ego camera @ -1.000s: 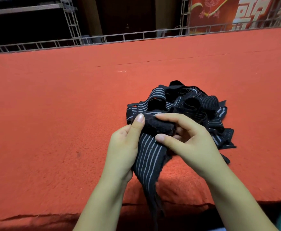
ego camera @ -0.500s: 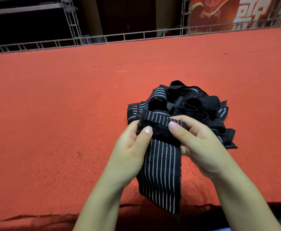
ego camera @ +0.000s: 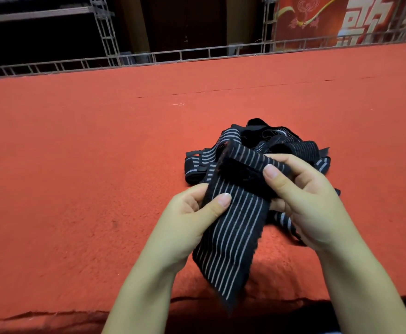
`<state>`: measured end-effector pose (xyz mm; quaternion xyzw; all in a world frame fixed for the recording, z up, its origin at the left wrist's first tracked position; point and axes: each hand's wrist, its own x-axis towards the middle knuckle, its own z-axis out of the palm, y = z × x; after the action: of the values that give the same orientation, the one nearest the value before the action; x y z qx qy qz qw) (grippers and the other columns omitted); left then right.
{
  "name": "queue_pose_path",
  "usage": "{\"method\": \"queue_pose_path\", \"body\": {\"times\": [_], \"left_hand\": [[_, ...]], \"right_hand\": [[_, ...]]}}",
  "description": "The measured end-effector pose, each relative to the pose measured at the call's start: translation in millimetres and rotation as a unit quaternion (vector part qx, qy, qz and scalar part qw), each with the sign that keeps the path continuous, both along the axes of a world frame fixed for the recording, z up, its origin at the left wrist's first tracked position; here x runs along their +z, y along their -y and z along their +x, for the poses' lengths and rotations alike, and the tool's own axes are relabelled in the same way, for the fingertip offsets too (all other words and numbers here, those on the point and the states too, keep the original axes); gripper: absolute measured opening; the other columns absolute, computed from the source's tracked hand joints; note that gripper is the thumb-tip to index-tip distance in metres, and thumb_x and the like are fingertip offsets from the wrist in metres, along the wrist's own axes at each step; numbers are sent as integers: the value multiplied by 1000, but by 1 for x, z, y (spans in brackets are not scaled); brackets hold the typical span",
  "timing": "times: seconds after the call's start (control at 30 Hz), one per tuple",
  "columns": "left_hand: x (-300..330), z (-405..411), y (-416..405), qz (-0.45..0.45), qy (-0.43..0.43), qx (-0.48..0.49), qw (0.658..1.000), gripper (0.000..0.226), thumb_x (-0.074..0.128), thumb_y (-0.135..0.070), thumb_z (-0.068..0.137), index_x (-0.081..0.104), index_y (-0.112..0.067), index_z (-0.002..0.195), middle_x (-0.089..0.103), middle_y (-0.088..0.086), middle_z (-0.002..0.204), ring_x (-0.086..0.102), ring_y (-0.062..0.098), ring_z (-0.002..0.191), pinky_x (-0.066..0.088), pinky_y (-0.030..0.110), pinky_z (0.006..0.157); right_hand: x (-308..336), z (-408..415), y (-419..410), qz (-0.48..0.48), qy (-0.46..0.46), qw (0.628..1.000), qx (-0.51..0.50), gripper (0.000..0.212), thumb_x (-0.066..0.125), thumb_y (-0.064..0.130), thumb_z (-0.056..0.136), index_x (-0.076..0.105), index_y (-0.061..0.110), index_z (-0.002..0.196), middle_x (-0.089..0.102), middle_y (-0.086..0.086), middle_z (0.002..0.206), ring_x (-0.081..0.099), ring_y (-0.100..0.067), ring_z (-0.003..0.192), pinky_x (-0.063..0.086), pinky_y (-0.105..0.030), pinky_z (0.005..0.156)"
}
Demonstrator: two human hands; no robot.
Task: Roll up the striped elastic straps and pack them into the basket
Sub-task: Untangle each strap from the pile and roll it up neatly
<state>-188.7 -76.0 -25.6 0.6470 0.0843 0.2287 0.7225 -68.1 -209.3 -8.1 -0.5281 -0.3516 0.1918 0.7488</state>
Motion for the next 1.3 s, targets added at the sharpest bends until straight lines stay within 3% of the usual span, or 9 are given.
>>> {"method": "queue_pose_path", "body": {"times": [0.27, 0.47, 0.6, 0.77, 0.83, 0.93, 1.03, 1.2, 1.3], "left_hand": [[-1, 3, 1, 29, -19, 43, 998, 19, 73, -26, 77, 73, -10, 88, 75, 13, 89, 70, 23, 79, 56, 38, 73], [3, 6, 5, 20, -35, 87, 995, 48, 75, -51, 73, 68, -4, 77, 72, 14, 78, 66, 22, 70, 50, 34, 65], [6, 7, 7, 24, -54, 114, 992, 79, 62, -75, 68, 61, 3, 77, 63, 17, 77, 57, 24, 71, 40, 39, 68], [9, 9, 11, 3, -43, 122, 992, 47, 69, -60, 72, 68, -13, 67, 70, 7, 69, 64, 17, 65, 46, 31, 63], [8, 9, 11, 0, -35, 118, 992, 39, 71, -51, 76, 69, -12, 72, 73, 9, 76, 67, 19, 70, 50, 34, 67], [6, 8, 10, 3, -11, 105, 994, 27, 65, -39, 81, 72, -14, 81, 76, 10, 89, 71, 21, 81, 55, 33, 73], [4, 7, 9, 30, 1, 89, 996, 21, 63, -38, 77, 72, -20, 84, 76, 6, 92, 70, 20, 86, 54, 35, 77], [2, 4, 7, 62, 18, 72, 995, 29, 59, -44, 76, 70, -24, 93, 74, 4, 96, 68, 21, 92, 54, 39, 81], [3, 3, 9, 65, 15, 52, 996, 27, 53, -30, 85, 64, -16, 104, 73, 1, 96, 68, 15, 91, 53, 27, 76]], "right_hand": [[-13, -5, -4, -79, 174, 974, -122, 21, 63, 39, 81, 65, 35, 101, 68, 16, 99, 65, -6, 95, 53, -38, 86], [-13, -11, -6, -95, 263, 950, -140, 25, 63, 28, 82, 62, 38, 105, 66, 22, 103, 59, 5, 102, 41, -8, 85], [-17, -10, -6, -75, 231, 966, -93, 32, 72, 14, 80, 65, 36, 101, 64, 12, 105, 61, -4, 102, 45, -10, 80], [-16, -12, -5, -56, 182, 981, -30, 39, 75, -2, 76, 66, 28, 99, 64, 1, 108, 63, -5, 102, 48, -13, 80], [-15, -9, -3, -53, 133, 990, 14, 33, 80, 17, 75, 67, 27, 104, 67, 4, 108, 65, -4, 99, 50, -17, 78], [-18, -6, -2, -56, 68, 994, 66, 64, 71, 68, 66, 60, 38, 122, 65, 9, 122, 62, -11, 113, 54, -32, 87], [-19, -7, -4, -83, -8, 990, 110, 78, 59, 84, 59, 54, 42, 125, 64, 8, 126, 62, -15, 115, 55, -44, 87], [-13, -9, -1, -108, -9, 990, 91, 43, 59, 49, 77, 63, 21, 108, 70, -3, 99, 68, -18, 82, 56, -37, 61], [-12, -8, -1, -101, 16, 993, 63, 30, 66, 45, 76, 65, 23, 96, 65, 2, 86, 61, -18, 76, 49, -34, 56]]}}
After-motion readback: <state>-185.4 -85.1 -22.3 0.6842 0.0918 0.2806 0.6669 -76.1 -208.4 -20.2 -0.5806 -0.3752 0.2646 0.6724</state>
